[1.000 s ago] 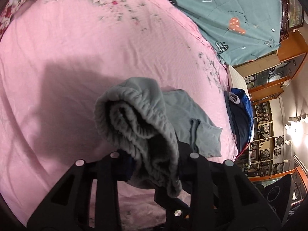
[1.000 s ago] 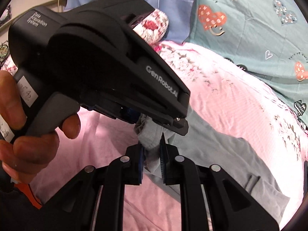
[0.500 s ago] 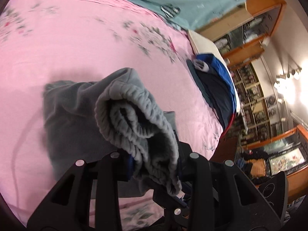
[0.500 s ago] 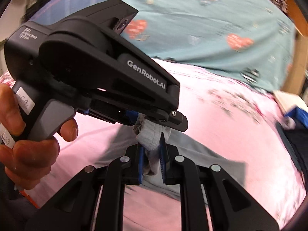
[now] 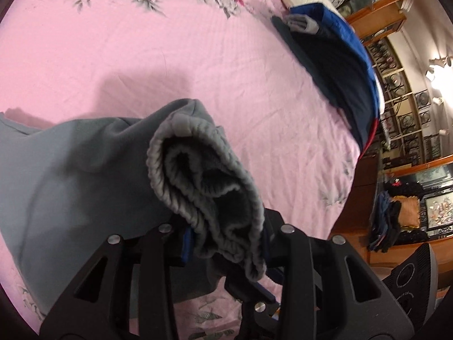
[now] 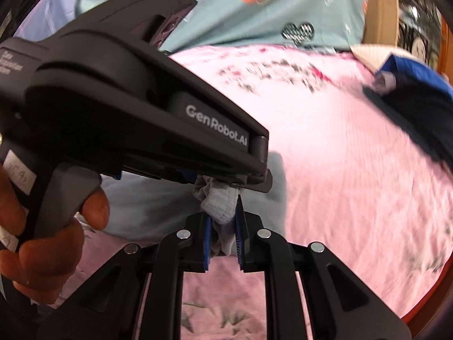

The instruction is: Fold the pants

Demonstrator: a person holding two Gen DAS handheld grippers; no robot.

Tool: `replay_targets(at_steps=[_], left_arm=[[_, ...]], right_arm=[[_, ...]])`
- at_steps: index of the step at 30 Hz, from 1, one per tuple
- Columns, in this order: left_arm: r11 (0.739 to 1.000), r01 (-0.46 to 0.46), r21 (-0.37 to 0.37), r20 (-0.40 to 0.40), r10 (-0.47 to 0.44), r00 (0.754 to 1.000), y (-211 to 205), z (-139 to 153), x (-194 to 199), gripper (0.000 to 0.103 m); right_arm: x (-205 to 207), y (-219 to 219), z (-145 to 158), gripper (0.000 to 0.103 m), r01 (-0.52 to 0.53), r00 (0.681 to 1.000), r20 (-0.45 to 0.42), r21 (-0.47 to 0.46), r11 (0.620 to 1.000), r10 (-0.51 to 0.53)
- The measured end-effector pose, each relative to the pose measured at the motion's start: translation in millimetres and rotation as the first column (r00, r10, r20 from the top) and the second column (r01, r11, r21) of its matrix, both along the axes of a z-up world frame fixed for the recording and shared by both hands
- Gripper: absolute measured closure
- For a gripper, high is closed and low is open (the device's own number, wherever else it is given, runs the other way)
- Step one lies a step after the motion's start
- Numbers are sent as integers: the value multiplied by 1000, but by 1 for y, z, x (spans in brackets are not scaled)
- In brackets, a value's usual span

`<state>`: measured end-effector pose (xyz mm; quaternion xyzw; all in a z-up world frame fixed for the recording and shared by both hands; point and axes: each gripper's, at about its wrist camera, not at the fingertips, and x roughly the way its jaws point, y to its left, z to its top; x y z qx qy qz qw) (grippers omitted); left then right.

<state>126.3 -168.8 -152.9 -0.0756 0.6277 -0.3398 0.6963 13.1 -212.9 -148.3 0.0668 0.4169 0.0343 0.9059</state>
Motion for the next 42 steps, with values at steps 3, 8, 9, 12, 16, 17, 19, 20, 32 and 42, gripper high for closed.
replay_targets(at_steps=[3, 8, 9, 12, 16, 17, 19, 20, 32, 42], left_arm=[[999, 14, 33, -2, -14, 1000, -12, -3, -3, 40], [994, 67, 82, 99, -75, 992, -12, 23, -8, 23], [994, 62, 86, 135, -73, 988, -2, 33, -8, 19], [992, -2, 123, 218, -25, 976, 37, 43, -5, 17], [979, -115, 166, 220, 76, 972, 98, 27, -4, 19], [976, -135, 173, 215, 97, 972, 109, 21, -5, 19], [970, -155, 187, 219, 112, 969, 126, 10, -9, 25], [970, -148, 194, 222, 104, 969, 125, 6, -11, 28], [964, -45, 264, 277, -31, 960, 109, -12, -23, 37], [957, 5, 290, 297, -95, 950, 97, -15, -25, 28]], right_arm=[[5, -16, -18, 89, 40, 998, -42, 52, 998, -37], [2, -50, -28, 60, 118, 988, -117, 193, 974, -97], [0, -55, -25, 52, 145, 984, -132, 193, 970, -121], [-14, -75, -7, 48, 203, 977, -116, 218, 955, -181], [-31, -68, 41, 48, 158, 986, 21, 240, 958, -168], [-23, -59, 54, 48, 102, 991, 60, 253, 962, -121], [-4, -49, 62, 51, 24, 993, 106, 287, 958, -56], [17, -59, 65, 53, 1, 993, 109, 295, 956, -34], [82, -68, -38, 69, 117, 990, -125, 401, 909, -73], [55, -76, 1, 83, 124, 992, -84, 478, 869, -95]])
